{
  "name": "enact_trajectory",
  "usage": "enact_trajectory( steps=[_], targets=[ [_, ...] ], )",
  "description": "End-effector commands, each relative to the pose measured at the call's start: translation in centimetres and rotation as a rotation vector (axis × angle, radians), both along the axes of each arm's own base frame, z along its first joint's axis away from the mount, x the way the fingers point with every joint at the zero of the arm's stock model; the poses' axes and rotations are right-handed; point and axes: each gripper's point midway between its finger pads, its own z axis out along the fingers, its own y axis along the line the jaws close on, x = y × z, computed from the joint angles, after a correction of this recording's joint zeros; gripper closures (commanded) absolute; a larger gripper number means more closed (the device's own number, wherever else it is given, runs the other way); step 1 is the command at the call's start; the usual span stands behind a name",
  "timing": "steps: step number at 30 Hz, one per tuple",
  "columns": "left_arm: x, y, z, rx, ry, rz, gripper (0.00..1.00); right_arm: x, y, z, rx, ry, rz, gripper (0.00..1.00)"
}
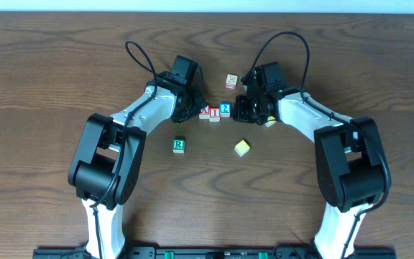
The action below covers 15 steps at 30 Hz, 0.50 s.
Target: Spell out Ai2
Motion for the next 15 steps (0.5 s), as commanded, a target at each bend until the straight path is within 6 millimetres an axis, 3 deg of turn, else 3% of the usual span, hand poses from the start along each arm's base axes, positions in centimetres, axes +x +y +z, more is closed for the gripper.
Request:
enact_trajectory(
  steps=[1, 8, 15],
  targets=[
    [-0.1, 1.0, -0.9, 0.039, 0.012, 0.022, 0.94, 0.6, -1.2, -0.2, -0.043, 0.004, -0.026, 0.99],
    [0.2, 2.3, -1.0, 0.061, 0.014, 0.043, 0.94, 0.3, -1.5, 1.1, -0.079, -0.005, 0.010, 0.98],
    [0.5, 3.3, -0.5, 0.074, -0.001, 0.025, 0.94, -1.9, -0.1, 2.7, -0.136, -0.016, 0.098, 0.98]
  ],
)
